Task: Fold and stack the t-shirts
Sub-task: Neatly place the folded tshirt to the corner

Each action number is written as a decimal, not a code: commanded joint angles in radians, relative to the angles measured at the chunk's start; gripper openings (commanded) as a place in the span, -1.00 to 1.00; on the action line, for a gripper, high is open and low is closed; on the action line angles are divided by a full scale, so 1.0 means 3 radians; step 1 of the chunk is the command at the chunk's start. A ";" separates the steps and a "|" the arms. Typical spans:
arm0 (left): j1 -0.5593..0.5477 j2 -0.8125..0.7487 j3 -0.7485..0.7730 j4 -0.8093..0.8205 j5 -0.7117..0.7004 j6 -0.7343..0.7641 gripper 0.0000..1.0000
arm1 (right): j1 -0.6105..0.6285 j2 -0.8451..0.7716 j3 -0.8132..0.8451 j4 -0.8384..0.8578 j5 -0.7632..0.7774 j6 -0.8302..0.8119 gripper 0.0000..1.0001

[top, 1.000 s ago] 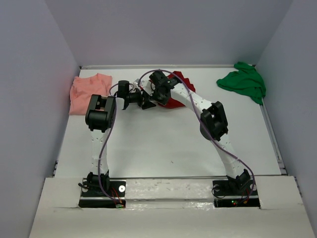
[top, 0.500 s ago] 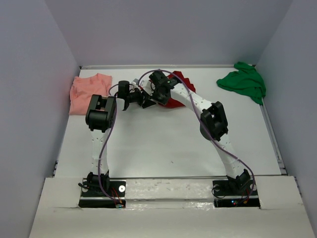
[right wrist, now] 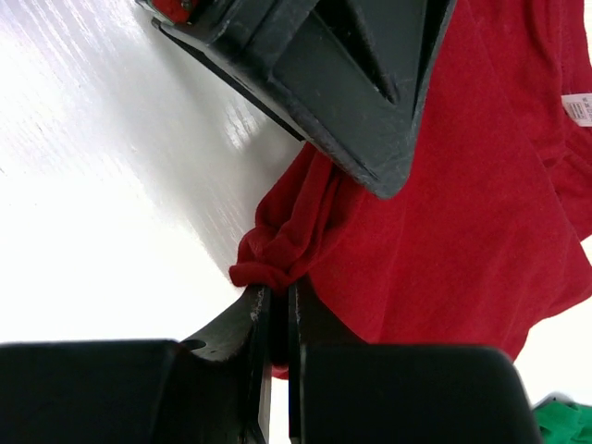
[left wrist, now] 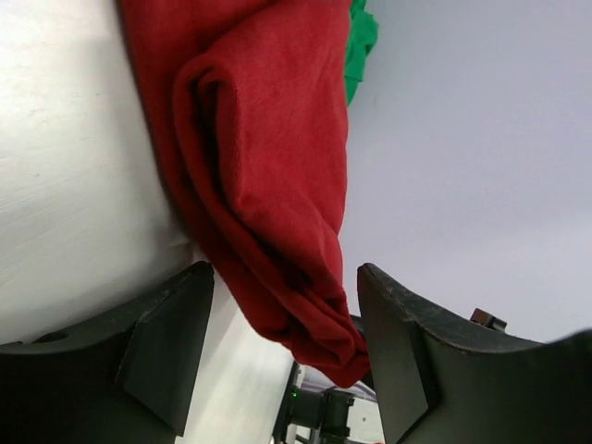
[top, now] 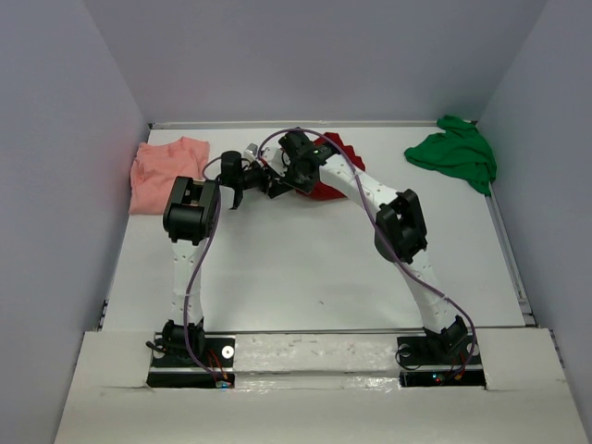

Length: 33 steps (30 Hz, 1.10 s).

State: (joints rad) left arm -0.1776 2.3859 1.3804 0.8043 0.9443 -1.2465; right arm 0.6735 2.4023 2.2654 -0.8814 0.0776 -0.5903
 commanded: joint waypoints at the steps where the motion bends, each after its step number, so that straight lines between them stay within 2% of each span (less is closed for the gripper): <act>1: -0.0078 0.0090 0.0031 0.0290 0.0053 -0.0309 0.47 | -0.0016 -0.0287 0.0037 0.0126 0.0104 -0.0052 -1.00; 11: -0.0160 0.0151 0.0088 0.0331 0.0038 -0.0376 0.43 | -0.0016 -0.0358 -0.0050 0.0146 0.0171 -0.0088 -1.00; 16: -0.0160 0.0131 0.0093 0.0178 0.0002 -0.0279 0.41 | -0.0016 -0.0364 -0.0040 0.0151 0.0155 -0.0072 -1.00; 18: -0.0160 0.0116 0.0093 0.0126 -0.0008 -0.0243 0.36 | -0.0016 -0.0358 -0.0030 0.0151 0.0161 -0.0077 -1.00; 21: -0.0155 0.0121 0.0118 0.0050 -0.0013 -0.0181 0.08 | -0.0016 -0.0353 -0.0035 0.0146 0.0161 -0.0077 -1.00; 24: -0.0134 0.0136 0.0159 -0.0042 -0.0034 -0.0110 -0.08 | -0.0016 -0.0353 -0.0040 0.0146 0.0176 -0.0083 -1.00; 27: -0.0114 0.0136 0.0205 -0.0185 -0.0049 0.0007 -0.05 | -0.0016 -0.0363 -0.0045 0.0151 0.0196 -0.0098 -1.00; 33: -0.0088 0.0151 0.0267 -0.0385 -0.0070 0.0187 0.18 | -0.0046 -0.0358 0.0031 0.0156 0.0232 -0.0134 -1.00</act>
State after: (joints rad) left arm -0.2138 2.4252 1.4334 0.7662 0.9298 -1.2381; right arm 0.6689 2.3699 2.2429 -0.8768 0.1238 -0.6136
